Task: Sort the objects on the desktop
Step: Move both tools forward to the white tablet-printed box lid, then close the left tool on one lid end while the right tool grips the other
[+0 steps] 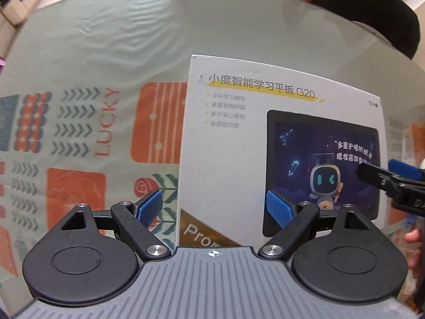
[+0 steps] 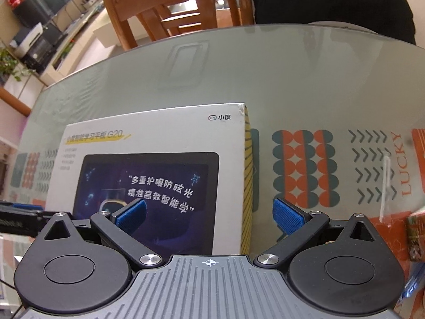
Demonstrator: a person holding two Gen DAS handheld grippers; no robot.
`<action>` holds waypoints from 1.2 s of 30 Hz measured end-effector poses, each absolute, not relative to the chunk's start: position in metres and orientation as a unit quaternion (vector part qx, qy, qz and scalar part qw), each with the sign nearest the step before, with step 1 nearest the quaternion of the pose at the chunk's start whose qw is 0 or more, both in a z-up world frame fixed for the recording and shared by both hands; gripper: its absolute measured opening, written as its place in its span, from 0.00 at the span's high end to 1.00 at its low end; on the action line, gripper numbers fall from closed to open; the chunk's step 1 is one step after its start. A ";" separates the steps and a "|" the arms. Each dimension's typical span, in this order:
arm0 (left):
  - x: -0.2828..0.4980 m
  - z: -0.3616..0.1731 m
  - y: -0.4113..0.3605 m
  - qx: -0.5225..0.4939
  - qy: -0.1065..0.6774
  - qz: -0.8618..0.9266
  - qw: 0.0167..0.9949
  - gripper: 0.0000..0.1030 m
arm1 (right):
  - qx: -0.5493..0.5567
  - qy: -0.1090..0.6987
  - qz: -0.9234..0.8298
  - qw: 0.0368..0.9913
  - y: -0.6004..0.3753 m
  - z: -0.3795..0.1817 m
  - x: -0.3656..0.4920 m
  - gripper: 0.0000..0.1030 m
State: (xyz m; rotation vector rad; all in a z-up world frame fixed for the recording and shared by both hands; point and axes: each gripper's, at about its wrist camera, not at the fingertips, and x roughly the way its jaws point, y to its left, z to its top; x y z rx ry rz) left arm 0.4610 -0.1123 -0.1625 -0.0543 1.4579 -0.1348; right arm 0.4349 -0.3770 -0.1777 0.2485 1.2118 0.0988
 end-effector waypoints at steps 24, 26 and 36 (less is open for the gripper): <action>0.496 -0.200 -0.089 -0.120 0.715 -0.146 0.673 0.00 | 0.219 0.624 0.174 0.730 -0.428 -0.213 0.487 0.00; 0.496 -0.201 -0.089 -0.124 0.715 -0.145 0.672 0.00 | 0.217 0.630 0.181 0.723 -0.429 -0.213 0.491 0.00; 0.493 -0.204 -0.090 -0.132 0.709 -0.143 0.678 0.00 | 0.215 0.633 0.197 0.717 -0.437 -0.210 0.495 0.00</action>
